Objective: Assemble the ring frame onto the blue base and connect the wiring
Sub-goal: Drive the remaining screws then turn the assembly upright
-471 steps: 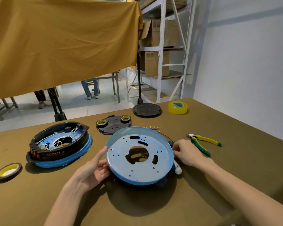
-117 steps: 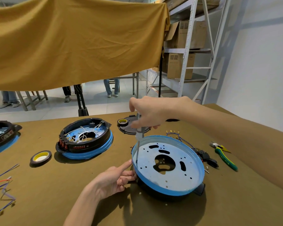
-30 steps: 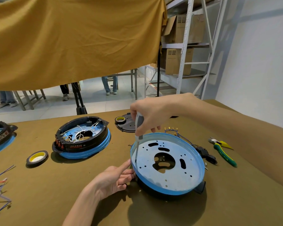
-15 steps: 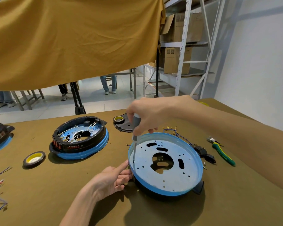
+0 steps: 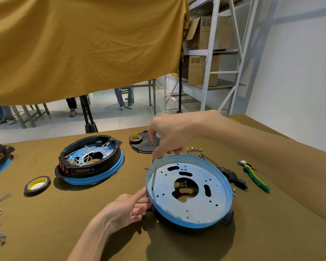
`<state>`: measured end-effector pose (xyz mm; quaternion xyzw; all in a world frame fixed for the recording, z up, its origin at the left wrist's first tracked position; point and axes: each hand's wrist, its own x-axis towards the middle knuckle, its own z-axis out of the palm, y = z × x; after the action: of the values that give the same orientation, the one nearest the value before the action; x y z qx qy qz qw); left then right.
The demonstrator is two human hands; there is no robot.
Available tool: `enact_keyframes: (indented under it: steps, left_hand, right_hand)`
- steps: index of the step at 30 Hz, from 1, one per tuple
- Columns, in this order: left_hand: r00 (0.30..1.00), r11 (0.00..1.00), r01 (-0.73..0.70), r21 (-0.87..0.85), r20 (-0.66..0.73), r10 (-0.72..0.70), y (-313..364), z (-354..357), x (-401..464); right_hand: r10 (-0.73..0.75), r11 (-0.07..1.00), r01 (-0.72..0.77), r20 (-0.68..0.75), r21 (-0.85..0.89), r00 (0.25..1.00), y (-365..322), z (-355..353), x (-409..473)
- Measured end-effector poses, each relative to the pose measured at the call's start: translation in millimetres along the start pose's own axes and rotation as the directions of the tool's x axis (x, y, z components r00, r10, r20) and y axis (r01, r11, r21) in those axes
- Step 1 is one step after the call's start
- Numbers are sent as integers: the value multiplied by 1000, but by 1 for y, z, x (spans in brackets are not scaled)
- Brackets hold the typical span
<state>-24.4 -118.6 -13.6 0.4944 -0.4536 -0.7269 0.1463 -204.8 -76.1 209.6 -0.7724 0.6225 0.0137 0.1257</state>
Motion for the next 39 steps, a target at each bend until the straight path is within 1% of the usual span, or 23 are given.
enact_keyframes:
  steps: [4, 8, 13, 16, 21, 28, 39]
  left_hand:
    - [1000, 1000, -3, 1, 6, 3, 0, 0, 0]
    - [1000, 1000, -17, -10, 22, 17, -1, 0, -1]
    - [1000, 1000, -19, -7, 11, 19, -1, 0, -1]
    - [1000, 1000, -17, -2, 9, 17, 0, -1, 1]
    - [1000, 1000, -15, 8, 28, 15, -2, -2, 3]
    - [1000, 1000, -1, -5, 17, 2, -2, -2, 5]
    - [1000, 1000, 9, -16, 7, -9, -2, -3, 7]
  right_hand:
    - [34, 998, -36, -41, -42, 999, -2, 5, 3]
    - [10, 1000, -10, 38, 3, 999, -5, -3, 2]
    - [-25, 999, 24, -26, -45, 999, -6, 0, 3]
    - [-30, 998, 28, -36, -62, 999, -6, 0, 3]
    - [-38, 999, 35, -55, -38, 998, -4, 1, 2]
    - [-56, 998, 53, -76, -38, 996, -7, 5, 4]
    - [-77, 996, 72, -79, -59, 994, -17, 8, 5]
